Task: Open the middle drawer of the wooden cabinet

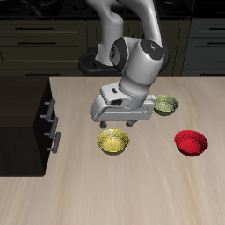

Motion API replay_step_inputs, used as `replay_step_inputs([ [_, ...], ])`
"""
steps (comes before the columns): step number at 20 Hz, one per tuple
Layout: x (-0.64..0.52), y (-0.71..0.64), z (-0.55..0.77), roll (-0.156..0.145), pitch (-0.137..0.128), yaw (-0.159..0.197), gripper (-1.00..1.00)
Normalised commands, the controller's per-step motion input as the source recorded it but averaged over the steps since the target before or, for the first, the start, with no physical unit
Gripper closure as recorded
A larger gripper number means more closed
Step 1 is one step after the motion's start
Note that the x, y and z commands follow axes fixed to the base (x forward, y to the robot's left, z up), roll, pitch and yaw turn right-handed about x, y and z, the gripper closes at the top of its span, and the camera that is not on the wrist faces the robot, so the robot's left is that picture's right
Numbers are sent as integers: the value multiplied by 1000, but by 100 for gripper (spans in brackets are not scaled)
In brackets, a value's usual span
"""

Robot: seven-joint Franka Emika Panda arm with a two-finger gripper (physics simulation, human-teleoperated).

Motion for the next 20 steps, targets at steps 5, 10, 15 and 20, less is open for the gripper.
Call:
replay_step_inputs([
  [5, -31, -170, -103, -94, 12, 48, -100],
  [10, -51, -210, 23, -131, -57, 79, -100],
  [15, -4, -130, -46, -23, 28, 15, -100],
  [20, -181, -362, 115, -160, -102, -56, -100],
])
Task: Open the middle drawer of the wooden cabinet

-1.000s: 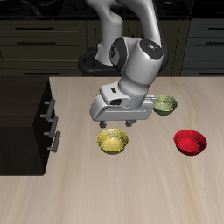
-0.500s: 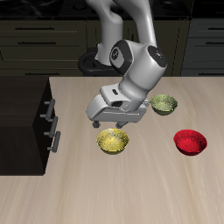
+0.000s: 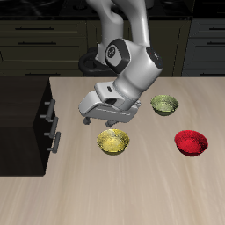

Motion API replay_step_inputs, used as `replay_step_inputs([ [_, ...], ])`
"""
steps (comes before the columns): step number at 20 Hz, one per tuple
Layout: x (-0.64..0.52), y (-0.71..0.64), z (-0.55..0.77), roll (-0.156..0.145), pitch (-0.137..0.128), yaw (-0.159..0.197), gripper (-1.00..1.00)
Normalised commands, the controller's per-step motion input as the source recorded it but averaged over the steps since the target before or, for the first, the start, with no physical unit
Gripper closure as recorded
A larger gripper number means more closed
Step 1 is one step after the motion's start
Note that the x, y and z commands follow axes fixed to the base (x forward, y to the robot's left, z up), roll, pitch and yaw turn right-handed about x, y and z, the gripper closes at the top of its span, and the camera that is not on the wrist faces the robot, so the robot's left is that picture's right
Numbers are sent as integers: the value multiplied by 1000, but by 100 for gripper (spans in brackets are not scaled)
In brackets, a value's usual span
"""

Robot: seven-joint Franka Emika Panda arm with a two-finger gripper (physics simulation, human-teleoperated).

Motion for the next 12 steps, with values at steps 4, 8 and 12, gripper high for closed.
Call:
replay_step_inputs([
  [4, -48, -172, -31, -19, 31, -49, -100],
  [8, -47, -133, -31, 16, -5, 1, -100],
  [12, 19, -139, -123, -7, 85, -15, -100],
])
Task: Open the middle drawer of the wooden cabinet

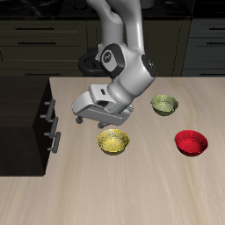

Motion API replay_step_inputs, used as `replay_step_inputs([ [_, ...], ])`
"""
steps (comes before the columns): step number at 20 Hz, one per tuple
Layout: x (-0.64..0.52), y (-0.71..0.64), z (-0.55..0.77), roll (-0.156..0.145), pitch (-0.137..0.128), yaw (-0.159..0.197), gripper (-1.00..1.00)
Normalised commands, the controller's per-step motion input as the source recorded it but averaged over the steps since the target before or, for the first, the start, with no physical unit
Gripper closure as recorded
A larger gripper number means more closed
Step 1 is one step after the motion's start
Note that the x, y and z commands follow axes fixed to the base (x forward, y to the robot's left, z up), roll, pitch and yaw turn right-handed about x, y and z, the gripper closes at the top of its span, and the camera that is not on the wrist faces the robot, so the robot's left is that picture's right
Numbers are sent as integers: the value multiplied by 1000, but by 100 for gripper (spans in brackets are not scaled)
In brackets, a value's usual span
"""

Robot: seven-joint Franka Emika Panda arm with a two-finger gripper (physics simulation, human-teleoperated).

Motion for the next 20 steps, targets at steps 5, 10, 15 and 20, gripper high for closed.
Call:
replay_step_inputs([
  [5, -53, -41, -7, -42, -18, 30, -100],
  [10, -45, -20, 32, -48, -1, 21, -100],
  [15, -34, -236, 54, -133, 4, 7, -100],
  [20, -22, -201, 73, -95, 23, -69, -100],
])
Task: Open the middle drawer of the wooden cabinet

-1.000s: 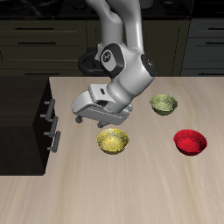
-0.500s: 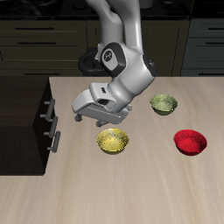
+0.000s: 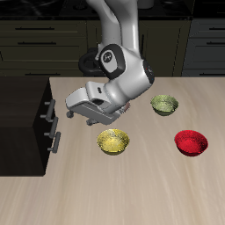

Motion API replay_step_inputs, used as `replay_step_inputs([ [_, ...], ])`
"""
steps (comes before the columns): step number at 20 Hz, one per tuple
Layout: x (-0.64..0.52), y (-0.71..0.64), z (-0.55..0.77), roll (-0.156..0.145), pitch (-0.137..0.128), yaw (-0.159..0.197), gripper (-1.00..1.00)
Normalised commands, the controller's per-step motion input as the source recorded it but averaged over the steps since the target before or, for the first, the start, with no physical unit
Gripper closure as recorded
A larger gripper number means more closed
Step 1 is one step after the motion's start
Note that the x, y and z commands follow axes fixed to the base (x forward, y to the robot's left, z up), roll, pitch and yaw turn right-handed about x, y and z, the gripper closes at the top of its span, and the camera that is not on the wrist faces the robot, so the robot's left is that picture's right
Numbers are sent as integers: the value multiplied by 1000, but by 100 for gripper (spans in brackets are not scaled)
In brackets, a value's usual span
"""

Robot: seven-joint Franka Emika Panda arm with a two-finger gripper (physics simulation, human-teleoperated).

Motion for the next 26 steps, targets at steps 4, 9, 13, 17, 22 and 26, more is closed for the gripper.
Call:
replay_step_inputs([
  [4, -82, -93, 49, -66, 15, -101, -100],
  [9, -113, -196, 96, -119, -4, -76, -100],
  [13, -22, -94, 38, -35, -1, -7, -100],
  [17, -46, -100, 122, -28, -45, 14, -100],
  [22, -39, -54, 31, -34, -34, 6, -100],
  [26, -2, -7, -92, 4, -27, 31, -100],
])
